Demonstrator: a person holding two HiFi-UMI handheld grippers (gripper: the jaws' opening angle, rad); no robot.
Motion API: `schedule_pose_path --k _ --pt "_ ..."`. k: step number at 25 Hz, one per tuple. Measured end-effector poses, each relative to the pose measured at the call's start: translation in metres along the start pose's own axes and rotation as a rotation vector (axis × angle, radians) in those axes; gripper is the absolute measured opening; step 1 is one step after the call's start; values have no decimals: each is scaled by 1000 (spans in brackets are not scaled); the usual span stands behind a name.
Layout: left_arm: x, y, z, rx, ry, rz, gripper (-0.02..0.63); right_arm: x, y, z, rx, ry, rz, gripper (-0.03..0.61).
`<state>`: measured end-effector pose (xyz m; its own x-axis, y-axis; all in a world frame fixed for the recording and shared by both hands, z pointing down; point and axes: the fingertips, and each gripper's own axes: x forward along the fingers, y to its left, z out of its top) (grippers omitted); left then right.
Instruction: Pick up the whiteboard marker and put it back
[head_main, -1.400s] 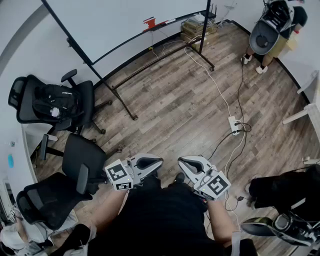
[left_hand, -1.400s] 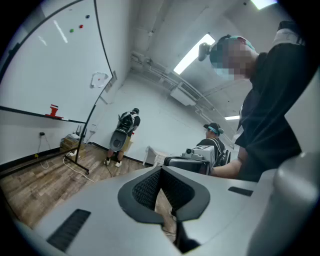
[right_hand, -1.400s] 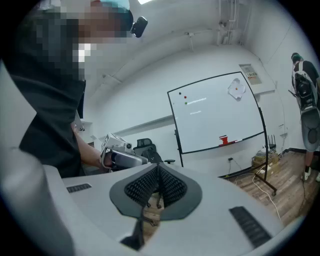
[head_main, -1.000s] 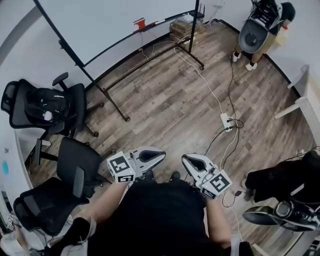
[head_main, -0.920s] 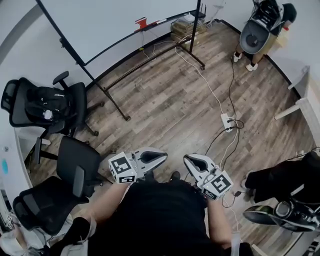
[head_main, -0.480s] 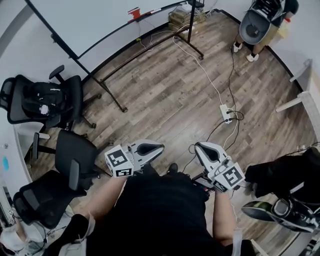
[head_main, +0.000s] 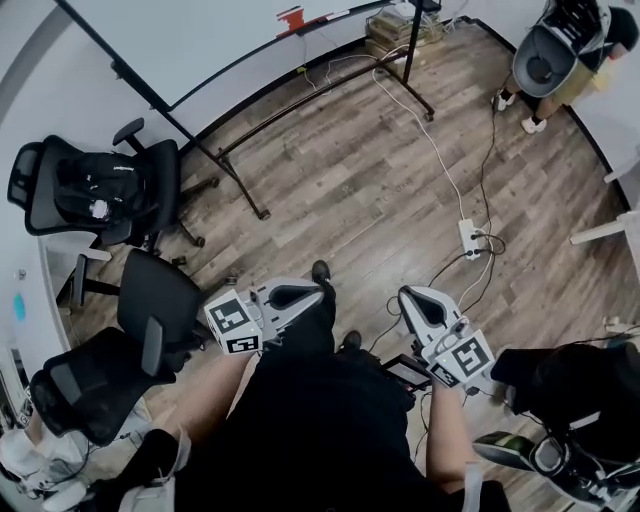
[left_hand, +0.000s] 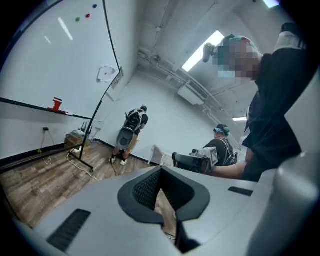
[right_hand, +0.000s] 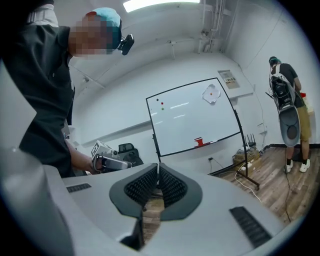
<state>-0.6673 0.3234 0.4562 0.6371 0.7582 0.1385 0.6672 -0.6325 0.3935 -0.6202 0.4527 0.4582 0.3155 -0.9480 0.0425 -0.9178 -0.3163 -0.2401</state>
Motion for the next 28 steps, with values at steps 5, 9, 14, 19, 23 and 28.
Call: schedule_pose_path --k 5,9,14,19,23,28 --pt "8 67 34 -3 -58 5 9 54 -33 7 5 55 12 23" --pt "15 125 65 -12 -63 -26 9 112 -57 21 -1 100 26 25" --pt "20 184 103 -20 -70 -81 9 183 -93 48 -16 130 16 25" --pt "24 235 121 39 -71 -86 9 229 -125 69 -21 120 -14 23" --pt "25 262 131 26 -94 -70 9 257 -135 72 -44 146 5 24" --pt "40 294 143 29 -87 -30 9 282 -170 74 -32 134 40 24"
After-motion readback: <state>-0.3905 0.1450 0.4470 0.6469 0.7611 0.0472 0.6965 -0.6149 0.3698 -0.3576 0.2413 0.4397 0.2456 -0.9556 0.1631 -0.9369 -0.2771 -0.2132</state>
